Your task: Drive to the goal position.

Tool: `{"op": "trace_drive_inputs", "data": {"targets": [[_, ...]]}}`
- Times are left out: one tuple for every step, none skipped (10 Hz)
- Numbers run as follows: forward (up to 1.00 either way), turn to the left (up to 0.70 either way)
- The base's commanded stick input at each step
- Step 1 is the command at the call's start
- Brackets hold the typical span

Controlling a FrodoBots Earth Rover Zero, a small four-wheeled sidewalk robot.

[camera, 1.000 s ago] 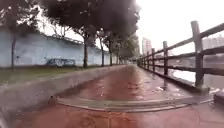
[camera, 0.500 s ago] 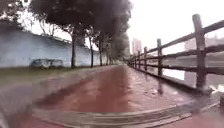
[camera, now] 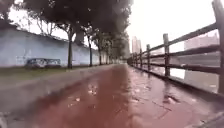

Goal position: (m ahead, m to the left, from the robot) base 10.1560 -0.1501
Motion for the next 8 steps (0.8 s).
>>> {"op": "trace_drive_inputs", "data": {"targets": [[0.91,0.00],[0.54,0.00],[0.17,0.00],[0.00,0.00],[0.00,0.00],[0.00,0.00],[0.00,0.00],[0.00,0.00]]}}
